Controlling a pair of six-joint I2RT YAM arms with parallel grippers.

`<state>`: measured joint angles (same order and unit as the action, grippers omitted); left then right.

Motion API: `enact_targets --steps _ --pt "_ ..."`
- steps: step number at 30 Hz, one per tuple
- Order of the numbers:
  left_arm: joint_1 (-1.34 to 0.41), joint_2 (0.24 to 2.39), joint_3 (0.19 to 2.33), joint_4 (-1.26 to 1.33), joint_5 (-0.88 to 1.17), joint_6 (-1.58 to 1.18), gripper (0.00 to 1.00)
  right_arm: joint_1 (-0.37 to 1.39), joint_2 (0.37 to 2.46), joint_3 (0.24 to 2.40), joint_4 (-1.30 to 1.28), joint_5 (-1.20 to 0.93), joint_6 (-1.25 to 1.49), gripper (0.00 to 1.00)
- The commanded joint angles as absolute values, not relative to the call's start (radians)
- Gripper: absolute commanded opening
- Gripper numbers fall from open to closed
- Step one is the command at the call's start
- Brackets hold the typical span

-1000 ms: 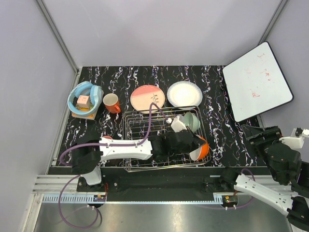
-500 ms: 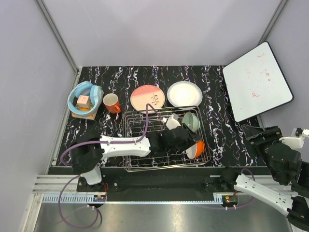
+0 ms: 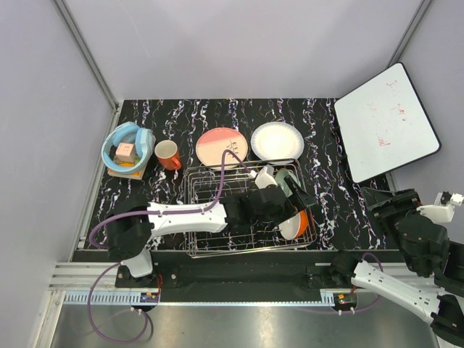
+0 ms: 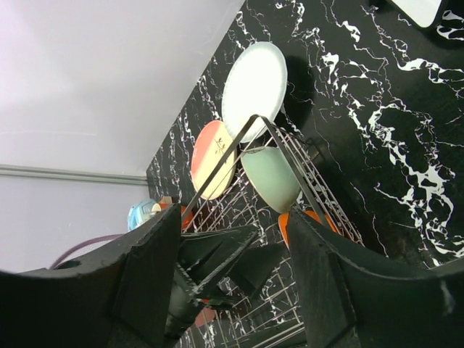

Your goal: Load the mixed dishes into the dish rack

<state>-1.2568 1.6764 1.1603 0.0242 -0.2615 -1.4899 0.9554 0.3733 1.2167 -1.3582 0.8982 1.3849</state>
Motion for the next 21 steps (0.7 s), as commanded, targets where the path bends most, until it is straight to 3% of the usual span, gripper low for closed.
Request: enact_targets --steps 1,10,17,18,21 --pt "-1.243 1.658 1.265 0.015 -0.223 -1.354 0.99 0.954 0.385 1.19 -1.615 0.917 1.404 0.68" --pt "-1.034 1.704 1.578 -0.25 -0.006 -0.895 0.99 0.956 0.566 1.219 -1.569 0.966 1.388 0.71" --pt "-0.826 1.617 1.698 -0.397 0.174 -0.559 0.99 0.953 0.822 1.247 -1.323 1.071 1.192 0.73" --pt "-0.749 1.606 1.709 -0.417 0.236 -0.487 0.99 0.934 0.859 1.256 -1.272 1.063 1.145 0.73" --pt "-0.596 1.58 1.796 -0.582 0.423 -0.352 0.99 0.633 0.98 1.246 -0.917 0.739 0.83 0.76"
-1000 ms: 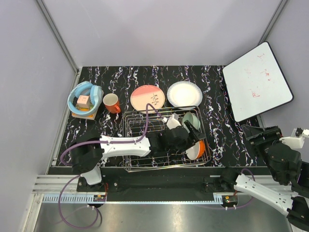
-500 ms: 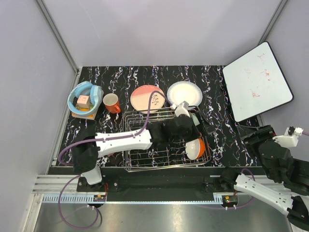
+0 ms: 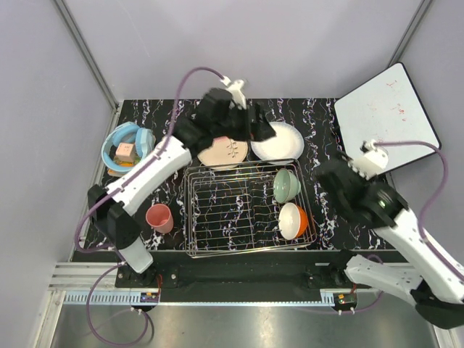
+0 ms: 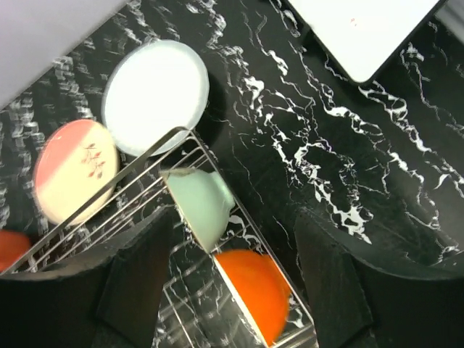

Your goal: Load the mixed dishes into the dish rack

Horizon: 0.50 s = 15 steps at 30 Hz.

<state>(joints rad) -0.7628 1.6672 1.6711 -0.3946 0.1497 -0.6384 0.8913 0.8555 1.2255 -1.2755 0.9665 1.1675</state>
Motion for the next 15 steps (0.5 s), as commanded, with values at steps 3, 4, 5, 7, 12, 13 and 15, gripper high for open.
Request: enact_targets --steps 3,4,5,7,12,13,15 --pt "-0.439 1.497 1.789 -0.663 0.437 -0.263 0.99 0.37 1.153 1.267 -0.712 0.408 0.727 0.81" --pt "-0.399 1.452 1.78 -0.673 0.463 -0.235 0.99 0.353 1.187 1.322 -0.643 0.41 0.665 0.82" --pt "-0.334 1.434 1.785 -0.689 0.463 -0.207 0.99 0.329 1.225 1.362 -0.62 0.411 0.635 0.84" --pt "-0.281 1.422 1.836 -0.791 0.453 -0.102 0.99 0.258 1.365 1.51 -0.607 0.279 0.608 0.88" --pt "-0.146 1.483 1.957 -1.044 0.408 0.147 0.99 0.022 1.717 1.684 -0.58 -0.202 0.611 0.88" --pt "-0.138 1.492 1.951 -1.081 0.356 0.175 0.99 0.015 1.761 1.727 -0.584 -0.222 0.576 0.88" --pt "-0.124 1.485 1.927 -1.086 0.302 0.224 0.99 0.005 1.846 1.744 -0.58 -0.277 0.551 0.88"
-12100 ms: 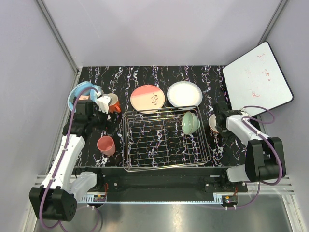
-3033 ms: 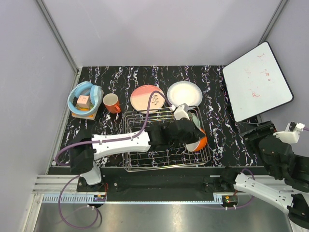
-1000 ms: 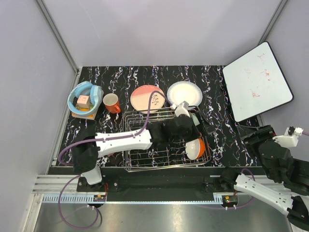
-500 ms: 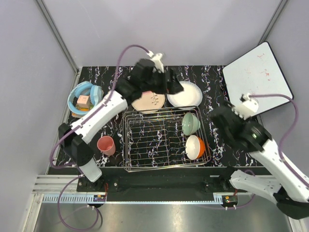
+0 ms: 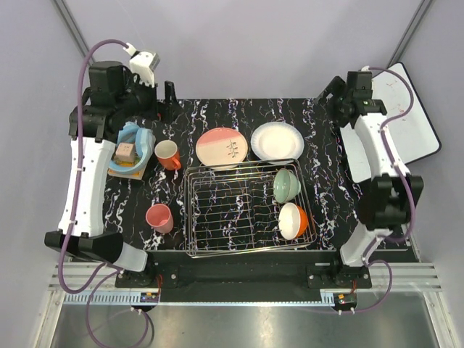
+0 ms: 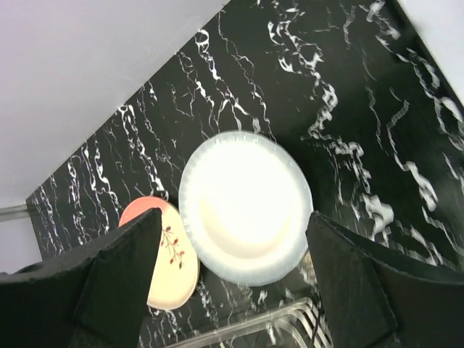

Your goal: Load the mixed dishes into the dish rack

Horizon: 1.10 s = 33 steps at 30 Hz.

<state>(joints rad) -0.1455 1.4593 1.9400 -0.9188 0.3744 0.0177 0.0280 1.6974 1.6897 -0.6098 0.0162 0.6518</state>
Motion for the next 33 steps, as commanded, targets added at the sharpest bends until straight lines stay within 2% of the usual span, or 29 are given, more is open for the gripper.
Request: enact_targets --steps 1,6,22,33 --pt "-0.115 1.473 1.889 -1.068 0.289 0.222 0.99 0.006 1.867 1.755 -0.577 -0.299 0.523 0.88" --pt "-0.078 1.447 1.801 -1.039 0.336 0.183 0.99 0.006 1.969 1.755 -0.566 -0.399 0.457 0.91" --pt "-0.072 1.379 1.608 -0.996 0.336 0.166 0.99 -0.052 2.146 1.68 -0.493 -0.442 0.436 0.87" --pt "-0.072 1.382 1.542 -0.992 0.386 0.161 0.99 -0.051 2.253 1.658 -0.411 -0.5 0.486 0.8"
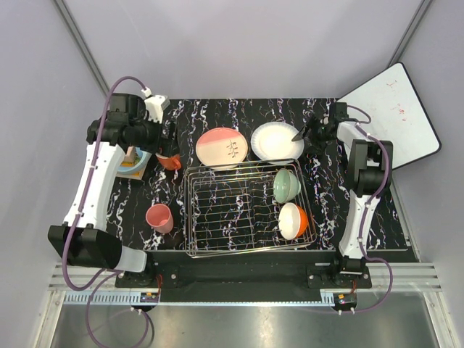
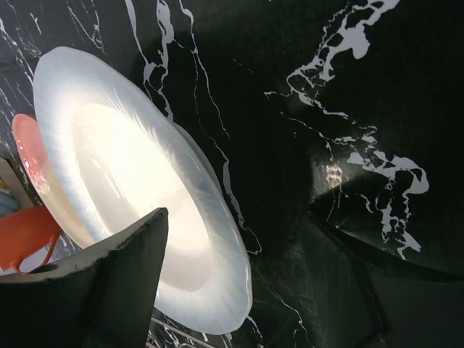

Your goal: Load the mixed dishes into the dish rack

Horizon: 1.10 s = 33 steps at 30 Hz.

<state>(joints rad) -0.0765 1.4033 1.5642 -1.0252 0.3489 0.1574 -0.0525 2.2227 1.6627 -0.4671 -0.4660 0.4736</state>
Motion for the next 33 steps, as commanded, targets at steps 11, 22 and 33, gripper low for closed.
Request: enact_targets --steps 11,22,33 --pt "-0.101 1.318 1.321 -0.996 0.482 0.172 0.99 -0.029 2.304 1.611 -0.351 -0.532 0.535 0.61" --pt "-0.256 1.279 1.129 -0.953 0.371 0.166 0.99 -0.02 2.309 1.559 -0.298 -0.518 0.574 0.32" --pt "-0.282 1.339 1.049 -0.891 0.288 0.179 0.99 -0.02 2.264 1.531 -0.293 -0.482 0.577 0.0"
